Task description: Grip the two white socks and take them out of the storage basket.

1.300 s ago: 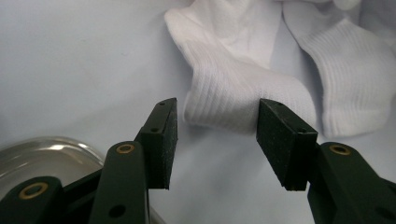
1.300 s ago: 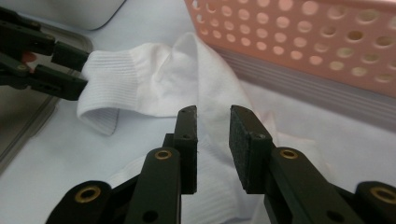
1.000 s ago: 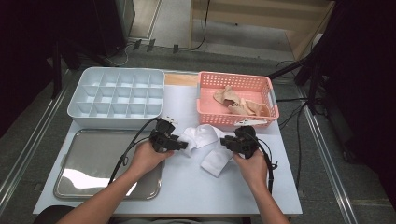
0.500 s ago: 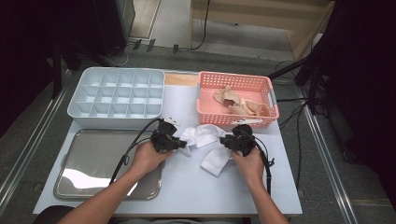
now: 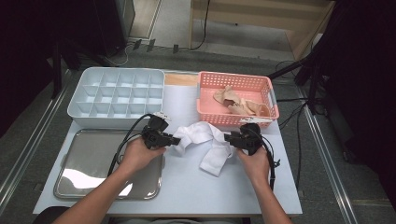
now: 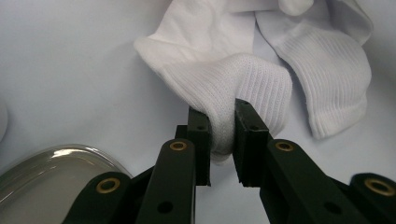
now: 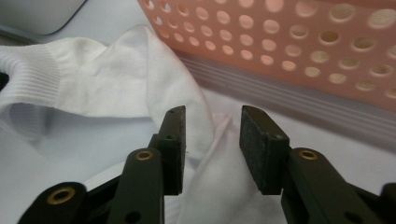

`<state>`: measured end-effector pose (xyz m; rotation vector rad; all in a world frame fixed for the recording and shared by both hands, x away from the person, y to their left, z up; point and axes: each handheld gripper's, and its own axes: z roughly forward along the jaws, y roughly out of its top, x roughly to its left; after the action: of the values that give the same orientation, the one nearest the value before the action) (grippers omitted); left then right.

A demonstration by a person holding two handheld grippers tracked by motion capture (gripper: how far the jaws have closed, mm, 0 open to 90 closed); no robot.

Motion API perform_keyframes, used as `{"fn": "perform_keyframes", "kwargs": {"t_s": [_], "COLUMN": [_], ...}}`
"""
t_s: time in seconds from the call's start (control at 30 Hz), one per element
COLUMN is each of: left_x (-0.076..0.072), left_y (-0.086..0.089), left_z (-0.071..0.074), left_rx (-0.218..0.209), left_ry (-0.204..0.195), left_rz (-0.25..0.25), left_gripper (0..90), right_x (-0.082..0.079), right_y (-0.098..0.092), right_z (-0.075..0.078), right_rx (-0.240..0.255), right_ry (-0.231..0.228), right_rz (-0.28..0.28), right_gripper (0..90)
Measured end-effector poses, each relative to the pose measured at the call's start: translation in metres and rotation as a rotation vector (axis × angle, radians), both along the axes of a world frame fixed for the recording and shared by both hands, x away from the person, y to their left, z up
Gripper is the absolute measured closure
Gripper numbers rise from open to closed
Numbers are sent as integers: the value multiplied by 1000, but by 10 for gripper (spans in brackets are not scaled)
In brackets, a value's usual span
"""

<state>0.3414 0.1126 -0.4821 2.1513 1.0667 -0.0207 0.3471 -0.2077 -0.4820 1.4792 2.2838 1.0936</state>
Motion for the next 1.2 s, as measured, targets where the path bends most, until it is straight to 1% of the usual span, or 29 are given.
{"fn": "perform_keyframes", "kwargs": {"t_s": [0.03,0.13,0.17,0.3,0.33,0.37,0.4,0.43,0.47,0.5,0.53,0.57,0.6,0.63,0.73,0.8,0.83,0.87,1.03,1.1,1.2], "left_x": [0,0,0,1,1,1,1,1,1,1,1,1,1,1,3,4,4,5,8,9,12], "left_y": [1,2,4,7,8,8,9,9,9,10,10,10,11,11,11,11,11,10,8,8,6], "left_z": [0,0,0,-1,-1,-1,-1,-1,-1,-1,-1,-1,-1,-1,-2,-2,-3,-3,-2,-3,-6], "left_rx": [-2,-4,-8,-3,-2,1,-3,-3,-2,-2,-3,-1,0,1,8,8,8,10,25,26,22], "left_ry": [1,6,4,11,14,15,18,18,17,13,13,15,14,14,10,11,14,13,8,0,10], "left_rz": [0,5,12,12,14,12,13,13,13,17,18,17,17,17,15,17,14,15,10,9,9], "left_gripper": [797,795,795,794,793,793,793,793,793,793,793,793,793,793,791,790,789,789,787,782,779], "right_x": [1,4,7,10,11,11,11,11,10,11,11,11,11,11,6,0,-6,-6,-22,-29,-31], "right_y": [2,6,8,10,13,13,17,17,17,16,16,15,11,11,10,9,8,8,0,-5,-8], "right_z": [-1,-7,-12,-17,-21,-21,-24,-24,-25,-25,-25,-25,-23,-23,-21,-20,-20,-20,-17,-15,-15], "right_rx": [-1,-5,-21,-40,-70,-70,-109,-109,-128,-141,-141,-130,-98,-98,-96,-88,-84,-84,-79,-98,-93], "right_ry": [-1,14,24,30,25,25,13,13,1,-3,-3,6,37,37,61,71,79,79,103,99,98], "right_rz": [7,18,17,18,24,24,26,26,22,10,10,7,8,8,14,11,14,14,5,3,-2], "right_gripper": [596,594,600,607,650,650,711,711,757,845,845,856,864,864,866,866,866,866,866,865,860]}}
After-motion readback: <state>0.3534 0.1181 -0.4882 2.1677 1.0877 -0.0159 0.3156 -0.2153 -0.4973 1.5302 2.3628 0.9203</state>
